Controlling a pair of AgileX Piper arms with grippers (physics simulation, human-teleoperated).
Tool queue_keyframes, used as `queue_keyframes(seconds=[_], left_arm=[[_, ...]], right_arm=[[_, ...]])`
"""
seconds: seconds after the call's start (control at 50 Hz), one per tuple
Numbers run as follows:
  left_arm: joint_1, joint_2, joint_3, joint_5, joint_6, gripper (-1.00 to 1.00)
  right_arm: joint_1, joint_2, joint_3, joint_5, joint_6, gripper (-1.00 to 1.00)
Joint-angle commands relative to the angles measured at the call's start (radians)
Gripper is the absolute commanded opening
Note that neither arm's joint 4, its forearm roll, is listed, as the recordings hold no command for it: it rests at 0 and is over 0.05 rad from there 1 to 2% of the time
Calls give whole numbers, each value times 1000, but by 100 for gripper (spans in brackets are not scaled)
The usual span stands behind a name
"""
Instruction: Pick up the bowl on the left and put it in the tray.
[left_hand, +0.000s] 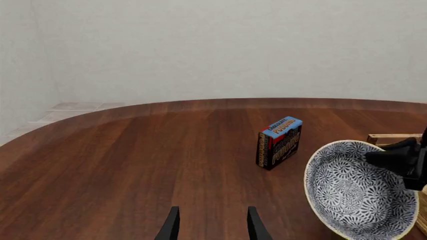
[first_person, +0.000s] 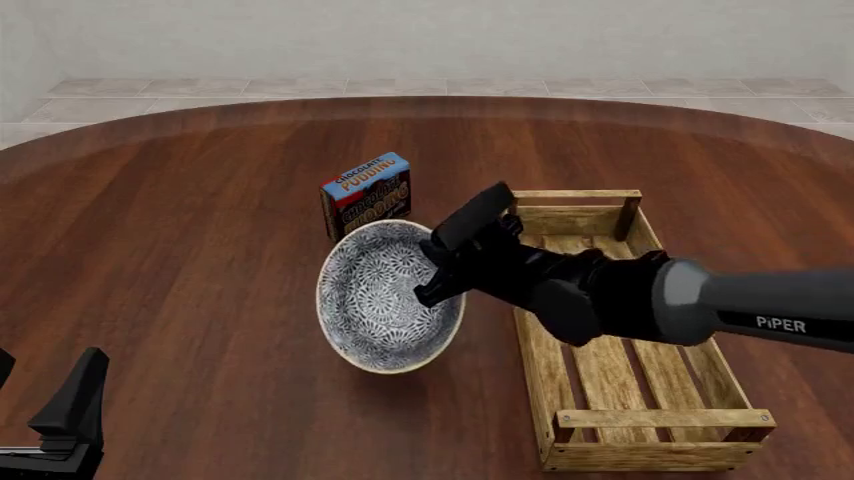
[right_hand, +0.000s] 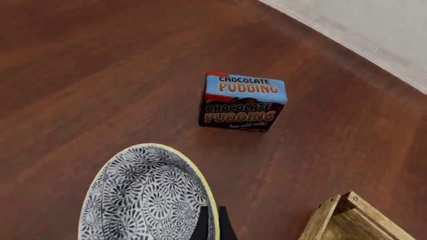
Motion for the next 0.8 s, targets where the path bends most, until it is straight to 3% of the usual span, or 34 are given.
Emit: queue_keyframes(seconds=[0.02,0.1,0.18,0.2,0.24,0.26,0.3,0.32,0.38,0.42,0.44,0.46,0.54,0.56,0.8], left_arm=[[0,0,0,0,0,100],[0,0,0,0,0,100],[0,0,0,0,0,100],[0,0,0,0,0,100],[0,0,0,0,0,100],[0,0,0,0,0,100],[0,0,0,0,0,100],[0,0,0,0,0,100],[0,0,0,0,0,100],[0,0,0,0,0,100],[0,0,0,0,0,100],[0,0,0,0,0,100],[0,0,0,0,0,100],[0,0,0,0,0,100],[0,0,0,0,0,100]], right_arm=[[24,-50,21,2,32,-100],[51,-70,33,15,75,-100],[61,-90,38,26,76,-100],[86,-112,52,28,117,-100],[84,-116,58,27,76,-100],[101,-133,67,29,128,-100],[97,-137,69,30,102,-100],[111,-156,78,29,150,-100],[113,-171,77,36,143,-100],[129,-199,89,34,209,-100],[122,-195,83,38,177,-100],[129,-207,89,34,218,-100],[128,-215,92,32,204,-100],[137,-225,101,28,231,-100],[120,-226,95,23,200,-100]])
